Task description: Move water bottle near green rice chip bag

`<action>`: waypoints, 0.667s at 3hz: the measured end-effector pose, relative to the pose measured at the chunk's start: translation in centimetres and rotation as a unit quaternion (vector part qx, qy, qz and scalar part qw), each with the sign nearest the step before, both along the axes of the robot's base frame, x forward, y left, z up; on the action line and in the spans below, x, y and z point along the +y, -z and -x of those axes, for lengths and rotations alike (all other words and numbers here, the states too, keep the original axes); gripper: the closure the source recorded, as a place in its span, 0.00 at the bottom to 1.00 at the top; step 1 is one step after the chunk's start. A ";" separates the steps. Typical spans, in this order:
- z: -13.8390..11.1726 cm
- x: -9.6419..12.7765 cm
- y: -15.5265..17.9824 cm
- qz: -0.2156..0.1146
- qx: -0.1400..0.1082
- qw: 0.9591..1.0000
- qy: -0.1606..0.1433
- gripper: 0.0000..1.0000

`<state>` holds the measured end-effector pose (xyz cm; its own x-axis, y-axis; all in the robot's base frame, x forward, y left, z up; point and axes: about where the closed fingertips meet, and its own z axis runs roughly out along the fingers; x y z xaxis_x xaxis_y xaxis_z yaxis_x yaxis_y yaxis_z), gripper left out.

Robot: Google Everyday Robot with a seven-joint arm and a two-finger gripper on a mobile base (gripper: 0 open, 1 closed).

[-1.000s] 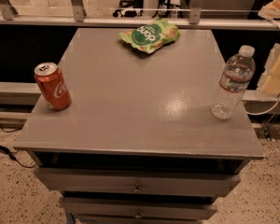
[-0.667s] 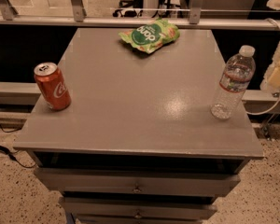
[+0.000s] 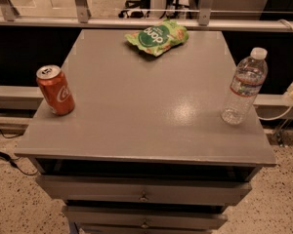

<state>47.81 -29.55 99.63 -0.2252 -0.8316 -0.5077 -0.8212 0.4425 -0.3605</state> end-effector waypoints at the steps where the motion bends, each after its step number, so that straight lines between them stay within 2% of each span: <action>1: -0.8 -0.4 1.2 -0.077 -0.013 0.997 -0.003 0.00; 2: -1.8 1.4 2.7 -0.146 -0.013 0.989 -0.022 0.00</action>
Offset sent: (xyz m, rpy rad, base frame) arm 0.0292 0.0310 -0.0434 0.4822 -0.0228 0.0907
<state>49.60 -28.20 96.94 -0.1761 -0.6568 -0.7332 -0.8345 0.4947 -0.2427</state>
